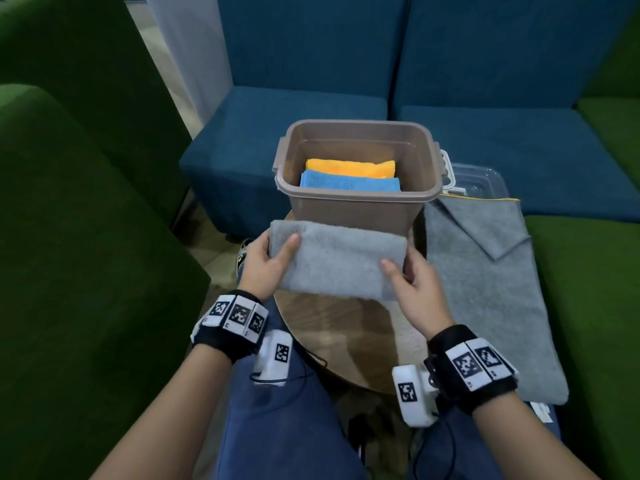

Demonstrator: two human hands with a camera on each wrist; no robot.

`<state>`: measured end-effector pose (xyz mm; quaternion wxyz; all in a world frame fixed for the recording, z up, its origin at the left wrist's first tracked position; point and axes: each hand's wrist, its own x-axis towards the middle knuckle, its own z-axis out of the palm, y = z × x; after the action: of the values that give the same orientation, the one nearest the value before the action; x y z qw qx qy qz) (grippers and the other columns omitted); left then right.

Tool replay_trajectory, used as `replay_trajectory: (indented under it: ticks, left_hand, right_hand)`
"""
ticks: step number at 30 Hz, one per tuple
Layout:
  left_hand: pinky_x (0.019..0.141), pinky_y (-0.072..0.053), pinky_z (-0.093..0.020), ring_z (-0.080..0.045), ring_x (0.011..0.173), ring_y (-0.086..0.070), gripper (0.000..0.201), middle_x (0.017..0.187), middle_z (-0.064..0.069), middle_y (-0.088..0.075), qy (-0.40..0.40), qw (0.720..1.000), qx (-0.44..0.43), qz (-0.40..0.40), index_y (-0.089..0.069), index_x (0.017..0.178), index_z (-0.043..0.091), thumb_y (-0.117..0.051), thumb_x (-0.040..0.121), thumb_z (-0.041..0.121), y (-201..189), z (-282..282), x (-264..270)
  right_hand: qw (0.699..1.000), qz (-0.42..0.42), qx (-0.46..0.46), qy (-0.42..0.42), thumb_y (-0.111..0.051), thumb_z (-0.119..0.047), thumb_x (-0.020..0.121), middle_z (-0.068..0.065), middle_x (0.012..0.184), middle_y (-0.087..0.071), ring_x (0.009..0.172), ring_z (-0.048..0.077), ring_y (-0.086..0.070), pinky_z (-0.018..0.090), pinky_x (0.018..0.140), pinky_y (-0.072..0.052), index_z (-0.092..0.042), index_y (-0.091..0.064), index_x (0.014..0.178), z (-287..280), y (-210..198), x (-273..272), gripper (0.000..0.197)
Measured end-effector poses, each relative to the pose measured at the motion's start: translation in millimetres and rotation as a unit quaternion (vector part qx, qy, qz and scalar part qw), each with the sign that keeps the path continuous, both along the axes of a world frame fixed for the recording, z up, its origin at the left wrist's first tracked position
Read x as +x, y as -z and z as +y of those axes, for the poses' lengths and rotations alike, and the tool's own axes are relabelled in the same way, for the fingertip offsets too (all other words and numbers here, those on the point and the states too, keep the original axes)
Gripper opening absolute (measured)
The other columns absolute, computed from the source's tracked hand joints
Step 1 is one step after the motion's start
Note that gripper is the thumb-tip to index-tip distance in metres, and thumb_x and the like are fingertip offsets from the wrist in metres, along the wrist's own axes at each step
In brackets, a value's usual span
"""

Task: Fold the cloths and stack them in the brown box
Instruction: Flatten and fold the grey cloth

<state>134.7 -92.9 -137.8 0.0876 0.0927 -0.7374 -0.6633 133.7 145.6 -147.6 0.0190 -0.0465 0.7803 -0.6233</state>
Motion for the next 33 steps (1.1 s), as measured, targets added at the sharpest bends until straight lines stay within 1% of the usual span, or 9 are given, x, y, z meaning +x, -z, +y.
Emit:
replay_trajectory:
  ticks: [4,7,10,13,17,20,22,27,33]
  left_hand:
    - [0.074,-0.051,-0.024,-0.009,0.087,-0.064,0.023,0.094,0.004,-0.068,-0.04,0.995,-0.088,0.013,-0.062,0.101,0.016,-0.048,0.1,0.034,7.0,27.1,-5.2]
    - [0.065,-0.046,-0.028,-0.009,0.073,-0.059,0.033,0.078,0.007,-0.063,-0.054,0.989,-0.134,0.017,-0.061,0.087,0.016,-0.048,0.097,0.044,6.7,28.0,-9.1]
    - [0.053,-0.036,-0.022,-0.001,0.055,-0.046,0.033,0.063,0.011,-0.052,-0.064,0.976,-0.201,0.053,-0.052,0.073,0.015,-0.054,0.096,0.039,-15.0,26.4,-12.9]
    - [0.055,-0.042,-0.019,0.0,0.058,-0.051,0.021,0.069,0.009,-0.055,-0.077,0.972,-0.208,0.083,-0.049,0.086,0.016,-0.056,0.096,0.033,-48.7,25.0,-33.9]
    - [0.065,-0.046,-0.041,-0.023,0.067,-0.056,0.015,0.079,-0.009,-0.061,-0.065,0.974,-0.187,0.106,-0.035,0.103,0.017,-0.048,0.099,0.023,-79.4,17.0,-78.3]
    - [0.07,-0.042,-0.033,-0.022,0.074,-0.052,0.013,0.079,0.007,-0.052,-0.057,0.96,-0.252,0.112,-0.039,0.095,0.015,-0.045,0.094,0.004,-89.5,15.8,-104.7]
    - [0.073,-0.044,-0.036,-0.024,0.078,-0.052,0.024,0.083,0.005,-0.052,-0.048,0.953,-0.285,0.09,-0.043,0.09,0.015,-0.039,0.085,-0.008,-89.1,17.7,-120.5]
    - [0.075,-0.04,-0.038,-0.03,0.092,-0.051,0.033,0.108,-0.008,-0.053,-0.006,0.873,-0.485,-0.059,-0.054,0.104,0.012,-0.039,0.082,-0.006,-69.9,24.5,-147.2]
    - [0.084,-0.045,-0.034,-0.033,0.11,-0.06,0.036,0.12,-0.013,-0.061,0.06,0.769,-0.613,-0.17,-0.056,0.121,0.006,-0.047,0.09,0.021,-64.3,31.8,-159.9]
  right_hand:
    - [0.995,-0.009,-0.069,0.077,-0.052,-0.028,0.1,-0.014,0.116,-0.062,0.104,-0.009,-0.058,0.011,0.086,-0.048,-0.02,-0.052,0.126,-11.1,-9.4,-4.1,0.027]
    - [0.992,0.024,-0.007,0.126,-0.054,-0.02,0.099,-0.006,0.104,-0.065,0.096,0.007,-0.063,0.02,0.083,-0.05,-0.011,-0.059,0.117,-6.5,-13.1,-10.3,0.021]
    - [0.991,0.058,0.036,0.115,-0.057,-0.019,0.097,-0.01,0.094,-0.064,0.091,0.01,-0.061,0.005,0.07,-0.043,-0.018,-0.06,0.105,3.3,-24.3,-11.9,0.008]
    - [0.987,0.111,0.026,0.115,-0.061,-0.024,0.095,-0.01,0.094,-0.065,0.091,0.012,-0.064,0.02,0.075,-0.049,-0.019,-0.055,0.104,8.6,-47.7,-28.2,0.011]
    - [0.981,0.166,0.036,0.098,-0.055,-0.023,0.093,0.004,0.113,-0.059,0.098,0.019,-0.062,0.039,0.083,-0.05,-0.024,-0.033,0.117,10.6,-71.8,-77.0,0.032]
    - [0.97,0.198,0.104,0.098,-0.051,-0.007,0.089,-0.002,0.093,-0.049,0.078,0.02,-0.052,0.039,0.074,-0.043,-0.016,-0.033,0.101,7.1,-82.7,-112.3,0.024]
    - [0.959,0.2,0.179,0.094,-0.048,-0.001,0.084,0.004,0.085,-0.053,0.077,0.028,-0.052,0.044,0.072,-0.044,-0.014,-0.04,0.09,3.6,-80.8,-131.5,0.016]
    - [0.937,0.131,0.315,0.075,-0.044,0.004,0.074,0.015,0.08,-0.058,0.092,0.039,-0.052,0.047,0.093,-0.041,-0.009,-0.051,0.081,-5.9,-72.7,-153.8,0.016]
    - [0.885,0.023,0.463,0.049,-0.049,-0.008,0.083,0.024,0.101,-0.065,0.117,0.04,-0.052,0.041,0.094,-0.043,-0.007,-0.061,0.093,-12.6,-77.2,-159.8,0.015]
